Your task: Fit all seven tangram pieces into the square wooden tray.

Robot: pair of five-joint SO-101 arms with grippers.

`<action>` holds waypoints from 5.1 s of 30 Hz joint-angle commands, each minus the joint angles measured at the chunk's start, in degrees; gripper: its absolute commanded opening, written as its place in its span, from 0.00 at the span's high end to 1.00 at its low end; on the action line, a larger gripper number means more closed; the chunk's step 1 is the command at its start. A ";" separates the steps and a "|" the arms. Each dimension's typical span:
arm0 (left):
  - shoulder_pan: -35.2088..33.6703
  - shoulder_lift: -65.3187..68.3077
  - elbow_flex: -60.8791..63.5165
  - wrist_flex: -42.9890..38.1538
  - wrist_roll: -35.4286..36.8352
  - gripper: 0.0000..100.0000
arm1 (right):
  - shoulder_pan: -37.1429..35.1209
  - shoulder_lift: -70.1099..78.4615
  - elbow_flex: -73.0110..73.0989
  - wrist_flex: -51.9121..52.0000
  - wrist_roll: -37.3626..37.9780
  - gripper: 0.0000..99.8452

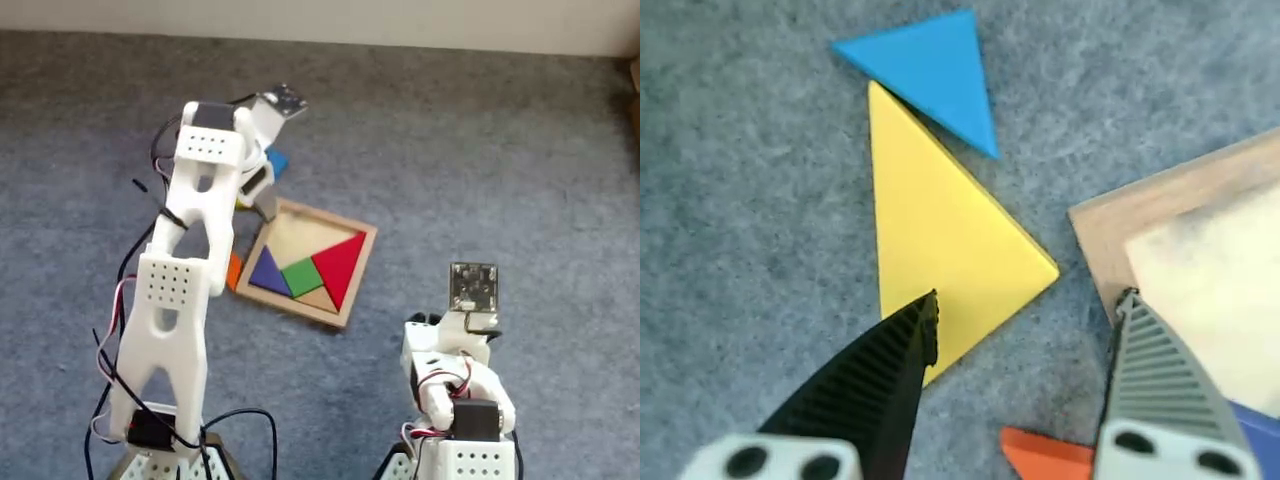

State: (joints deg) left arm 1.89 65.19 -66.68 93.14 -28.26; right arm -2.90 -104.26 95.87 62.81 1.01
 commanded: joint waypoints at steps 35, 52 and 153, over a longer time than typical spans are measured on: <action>-2.07 7.87 -7.60 -3.34 2.20 0.77 | 1.27 -0.84 5.23 -0.13 0.62 0.93; -5.76 7.78 -7.60 -3.34 1.05 0.72 | 1.27 -0.84 5.23 -0.13 0.62 0.93; -5.93 6.46 -27.12 7.74 5.98 0.84 | 1.36 -0.84 5.23 -0.13 0.62 0.93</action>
State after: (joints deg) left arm -6.11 76.00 -93.14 100.79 -25.27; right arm -2.90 -104.26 95.87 62.81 1.01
